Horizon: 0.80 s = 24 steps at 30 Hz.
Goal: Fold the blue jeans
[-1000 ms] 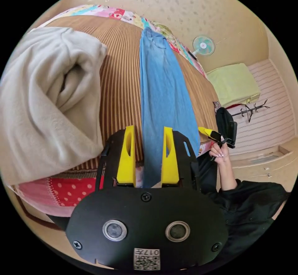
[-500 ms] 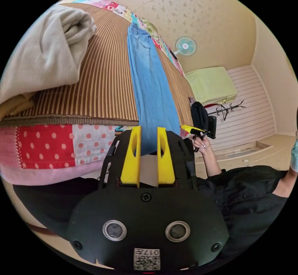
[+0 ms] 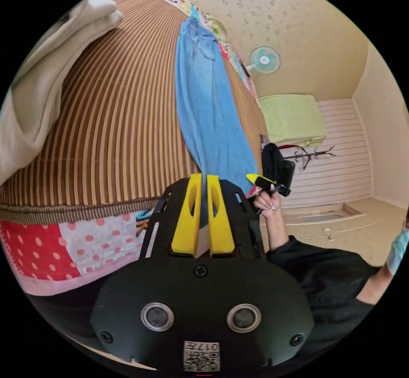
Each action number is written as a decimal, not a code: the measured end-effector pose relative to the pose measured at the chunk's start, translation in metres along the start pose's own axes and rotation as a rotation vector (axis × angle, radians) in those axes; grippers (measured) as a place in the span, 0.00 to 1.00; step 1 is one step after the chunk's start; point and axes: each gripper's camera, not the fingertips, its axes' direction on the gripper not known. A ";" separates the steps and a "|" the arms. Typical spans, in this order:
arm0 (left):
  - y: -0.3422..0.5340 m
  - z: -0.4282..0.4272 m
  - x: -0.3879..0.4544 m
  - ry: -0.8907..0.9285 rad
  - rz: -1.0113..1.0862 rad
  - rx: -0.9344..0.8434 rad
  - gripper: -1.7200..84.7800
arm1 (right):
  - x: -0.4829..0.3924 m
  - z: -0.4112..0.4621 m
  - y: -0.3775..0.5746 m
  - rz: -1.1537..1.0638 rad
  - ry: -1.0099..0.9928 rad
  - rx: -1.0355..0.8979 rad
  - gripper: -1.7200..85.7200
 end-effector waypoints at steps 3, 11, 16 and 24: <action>0.024 -0.049 0.046 0.177 0.205 0.100 0.02 | -0.076 -0.056 0.019 -0.186 -0.065 0.123 0.05; 0.038 -0.191 0.266 0.451 0.888 0.433 0.02 | -0.312 -0.197 -0.015 -0.752 -0.134 0.431 0.04; -0.003 -0.228 0.348 0.367 0.960 0.558 0.02 | -0.382 -0.229 -0.075 -0.813 0.167 0.492 0.04; -0.172 -0.159 0.286 0.164 0.543 0.374 0.02 | -0.257 -0.171 -0.236 -0.432 0.504 0.333 0.04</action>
